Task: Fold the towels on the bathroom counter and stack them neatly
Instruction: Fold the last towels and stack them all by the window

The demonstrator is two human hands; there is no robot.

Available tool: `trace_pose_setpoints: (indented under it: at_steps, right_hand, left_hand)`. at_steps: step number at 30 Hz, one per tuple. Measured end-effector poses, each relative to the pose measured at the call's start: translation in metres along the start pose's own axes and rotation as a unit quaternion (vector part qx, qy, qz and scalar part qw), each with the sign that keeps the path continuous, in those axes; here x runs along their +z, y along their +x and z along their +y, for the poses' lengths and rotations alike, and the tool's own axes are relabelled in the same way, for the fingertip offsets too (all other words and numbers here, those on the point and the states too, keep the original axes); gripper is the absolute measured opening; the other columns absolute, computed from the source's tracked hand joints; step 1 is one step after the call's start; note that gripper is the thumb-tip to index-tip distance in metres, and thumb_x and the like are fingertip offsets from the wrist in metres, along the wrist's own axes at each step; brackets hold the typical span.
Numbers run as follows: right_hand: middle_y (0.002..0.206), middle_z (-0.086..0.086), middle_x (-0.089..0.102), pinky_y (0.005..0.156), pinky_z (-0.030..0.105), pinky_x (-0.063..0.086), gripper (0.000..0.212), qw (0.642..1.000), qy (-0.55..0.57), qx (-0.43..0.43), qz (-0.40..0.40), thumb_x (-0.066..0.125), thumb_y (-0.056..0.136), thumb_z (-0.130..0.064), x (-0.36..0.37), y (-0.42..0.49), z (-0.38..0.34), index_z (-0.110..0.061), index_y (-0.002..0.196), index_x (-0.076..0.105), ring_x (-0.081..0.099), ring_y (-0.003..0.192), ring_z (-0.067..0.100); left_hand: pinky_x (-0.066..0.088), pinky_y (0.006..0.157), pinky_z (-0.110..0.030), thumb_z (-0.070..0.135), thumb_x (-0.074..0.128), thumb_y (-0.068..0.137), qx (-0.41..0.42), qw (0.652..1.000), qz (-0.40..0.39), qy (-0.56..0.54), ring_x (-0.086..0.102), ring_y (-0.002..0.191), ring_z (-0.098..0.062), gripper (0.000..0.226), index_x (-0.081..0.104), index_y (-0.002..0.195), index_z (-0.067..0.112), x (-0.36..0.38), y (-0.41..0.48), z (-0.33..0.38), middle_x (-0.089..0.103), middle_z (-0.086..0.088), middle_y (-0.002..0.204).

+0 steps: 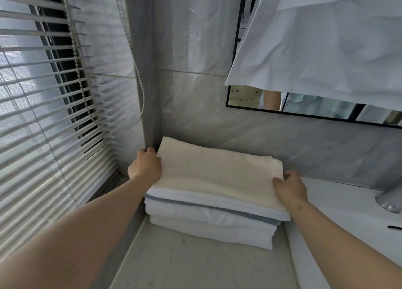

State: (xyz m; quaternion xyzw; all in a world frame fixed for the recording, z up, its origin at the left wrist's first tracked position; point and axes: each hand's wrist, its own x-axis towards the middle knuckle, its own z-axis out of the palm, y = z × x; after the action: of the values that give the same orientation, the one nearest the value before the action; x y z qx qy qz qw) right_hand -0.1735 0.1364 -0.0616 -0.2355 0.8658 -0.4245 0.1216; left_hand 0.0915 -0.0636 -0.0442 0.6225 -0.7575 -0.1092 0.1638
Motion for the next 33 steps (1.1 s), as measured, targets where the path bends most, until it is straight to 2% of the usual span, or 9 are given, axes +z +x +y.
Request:
trace_pose_setpoints:
  at_steps: [4, 6, 9, 13, 16, 20, 27, 33]
  right_hand:
    - [0.092, 0.009, 0.052, 0.060, 0.029, 0.034, 0.017, 1.000, -0.017, -0.011, 0.011, 0.047, 0.093, -0.009, -0.001, 0.000, 0.001, -0.005, 0.110, 0.048, 0.045, 0.073, 0.019]
    - [0.105, 0.014, 0.055, 0.065, 0.030, 0.039, 0.011, 0.999, -0.036, -0.013, 0.018, 0.047, 0.091, -0.007, -0.002, 0.000, 0.001, -0.010, 0.101, 0.048, 0.050, 0.079, 0.023]
    - [0.123, 0.015, 0.050, 0.079, 0.034, 0.043, 0.024, 0.997, -0.069, -0.013, 0.025, 0.048, 0.088, -0.011, -0.004, -0.005, -0.003, -0.011, 0.112, 0.052, 0.050, 0.104, 0.032]
    - [0.132, 0.013, 0.045, 0.094, 0.042, 0.043, 0.038, 0.997, -0.065, -0.024, 0.030, 0.049, 0.090, -0.018, -0.010, -0.020, -0.021, -0.013, 0.128, 0.047, 0.046, 0.116, 0.033]
    - [0.134, 0.011, 0.043, 0.095, 0.041, 0.043, 0.040, 0.997, -0.044, -0.051, 0.020, 0.050, 0.091, -0.020, -0.017, -0.037, -0.036, -0.014, 0.130, 0.046, 0.046, 0.116, 0.031]
    - [0.133, 0.009, 0.042, 0.088, 0.032, 0.041, 0.038, 0.994, -0.024, -0.105, -0.001, 0.051, 0.091, -0.021, -0.029, -0.066, -0.047, -0.015, 0.128, 0.046, 0.047, 0.113, 0.025]
    - [0.124, 0.003, 0.051, 0.089, 0.032, 0.042, 0.031, 0.973, -0.127, -0.191, 0.030, 0.052, 0.090, -0.024, -0.075, -0.124, -0.034, -0.017, 0.121, 0.051, 0.048, 0.112, 0.022]
    - [0.129, 0.005, 0.050, 0.092, 0.033, 0.038, 0.033, 0.954, -0.223, -0.187, 0.069, 0.049, 0.092, -0.025, -0.136, -0.157, 0.008, -0.017, 0.124, 0.050, 0.044, 0.117, 0.027]
  left_hand:
    - [0.041, 0.069, -0.037, 0.026, 0.037, 0.100, 0.010, 1.000, 0.016, 0.008, 0.055, 0.102, -0.031, 0.026, 0.044, 0.122, 0.013, -0.004, -0.003, 0.002, 0.045, -0.010, 0.126]
    - [0.040, 0.070, -0.037, 0.024, 0.041, 0.098, 0.017, 0.999, 0.026, 0.005, 0.051, 0.106, -0.030, 0.025, 0.044, 0.121, 0.014, -0.007, -0.006, 0.003, 0.044, -0.010, 0.125]
    - [0.041, 0.078, -0.038, 0.023, 0.046, 0.094, 0.041, 0.998, 0.053, 0.017, 0.044, 0.114, -0.030, 0.027, 0.045, 0.120, 0.015, -0.014, -0.013, 0.005, 0.043, -0.010, 0.126]
    - [0.040, 0.094, -0.040, 0.025, 0.048, 0.094, 0.082, 0.994, 0.070, 0.003, 0.041, 0.119, -0.029, 0.035, 0.045, 0.128, 0.018, -0.026, -0.028, 0.015, 0.043, -0.008, 0.131]
    - [0.039, 0.095, -0.039, 0.025, 0.047, 0.094, 0.124, 0.990, 0.065, -0.023, 0.041, 0.122, -0.027, 0.038, 0.043, 0.132, 0.020, -0.038, -0.047, 0.028, 0.043, -0.005, 0.134]
    - [0.039, 0.093, -0.036, 0.028, 0.046, 0.095, 0.195, 0.979, 0.041, -0.041, 0.042, 0.120, -0.025, 0.035, 0.045, 0.128, 0.021, -0.053, -0.077, 0.050, 0.045, -0.003, 0.132]
    - [0.040, 0.085, -0.031, 0.027, 0.043, 0.095, 0.337, 0.941, 0.032, -0.011, 0.049, 0.111, -0.022, 0.032, 0.047, 0.127, 0.022, -0.060, -0.149, 0.100, 0.051, -0.001, 0.126]
    - [0.039, 0.091, -0.034, 0.026, 0.042, 0.095, 0.434, 0.901, 0.001, 0.007, 0.049, 0.114, -0.026, 0.033, 0.047, 0.127, 0.020, -0.042, -0.219, 0.160, 0.051, -0.004, 0.126]
